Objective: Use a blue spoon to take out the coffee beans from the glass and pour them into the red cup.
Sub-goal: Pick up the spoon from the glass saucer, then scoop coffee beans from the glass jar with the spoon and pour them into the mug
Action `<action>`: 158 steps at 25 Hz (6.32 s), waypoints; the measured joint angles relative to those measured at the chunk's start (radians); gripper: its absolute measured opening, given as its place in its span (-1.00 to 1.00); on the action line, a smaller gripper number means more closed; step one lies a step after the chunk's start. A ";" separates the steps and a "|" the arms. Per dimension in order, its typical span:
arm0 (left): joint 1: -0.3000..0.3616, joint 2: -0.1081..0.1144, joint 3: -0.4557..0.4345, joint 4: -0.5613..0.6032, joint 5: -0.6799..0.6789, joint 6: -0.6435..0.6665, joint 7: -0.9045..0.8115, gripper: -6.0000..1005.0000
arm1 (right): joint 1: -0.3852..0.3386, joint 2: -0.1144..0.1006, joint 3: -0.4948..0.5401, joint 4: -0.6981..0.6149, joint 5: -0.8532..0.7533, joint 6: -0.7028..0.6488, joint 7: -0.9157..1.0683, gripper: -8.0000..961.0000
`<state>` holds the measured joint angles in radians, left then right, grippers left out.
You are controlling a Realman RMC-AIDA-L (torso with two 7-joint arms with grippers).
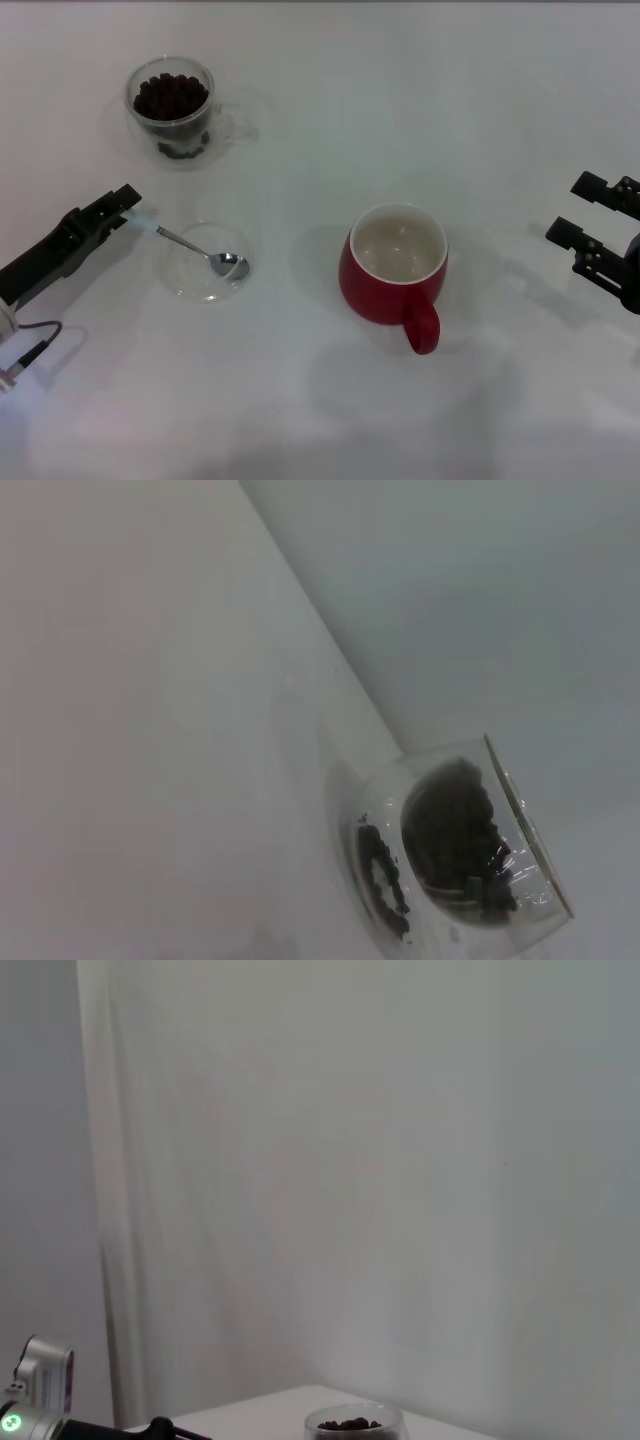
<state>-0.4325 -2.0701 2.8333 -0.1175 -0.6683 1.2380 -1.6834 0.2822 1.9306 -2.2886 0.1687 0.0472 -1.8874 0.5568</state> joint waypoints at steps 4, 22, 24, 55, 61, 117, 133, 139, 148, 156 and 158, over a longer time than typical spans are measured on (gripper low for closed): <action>0.000 -0.001 0.000 -0.003 0.000 0.000 0.000 -0.15 | 0.000 0.002 0.000 -0.002 0.000 -0.007 0.000 0.23; 0.007 0.004 -0.002 -0.049 -0.087 0.069 0.091 -0.69 | 0.007 0.002 0.000 -0.011 0.003 -0.010 0.000 0.23; 0.009 0.005 -0.002 -0.079 -0.113 0.120 0.114 -0.71 | 0.010 0.003 0.000 -0.011 0.003 -0.010 0.000 0.23; -0.363 0.170 0.011 -0.292 0.031 0.129 -0.037 -0.73 | 0.026 0.059 0.000 -0.015 0.055 -0.089 -0.019 0.22; -0.420 0.154 0.011 -0.290 0.101 0.052 -0.034 -0.73 | 0.019 0.061 0.000 -0.015 0.057 -0.089 -0.019 0.22; -0.193 0.077 0.004 -0.068 -0.276 -0.105 -0.147 -0.73 | 0.017 0.036 0.000 -0.003 0.067 -0.126 0.034 0.21; -0.188 0.094 0.010 -0.068 -0.277 0.090 -0.192 -0.73 | 0.039 0.033 0.000 -0.004 0.091 -0.113 0.029 0.21; -0.228 0.087 0.011 -0.058 -0.165 0.133 -0.193 -0.73 | 0.042 0.040 0.000 -0.007 0.118 -0.096 0.007 0.21; -0.295 0.076 0.011 -0.009 -0.021 0.191 -0.191 -0.73 | 0.040 0.050 0.000 -0.012 0.145 -0.046 -0.038 0.21; -0.336 0.044 0.011 -0.003 0.065 0.205 -0.174 -0.73 | 0.033 0.067 0.003 -0.014 0.209 -0.029 -0.051 0.21; -0.348 0.036 0.011 0.001 0.091 0.205 -0.163 -0.73 | 0.029 0.069 0.003 -0.014 0.216 -0.029 -0.051 0.21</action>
<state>-0.7806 -2.0340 2.8440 -0.1167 -0.5770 1.4432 -1.8460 0.3107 1.9994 -2.2855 0.1548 0.2634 -1.9164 0.5055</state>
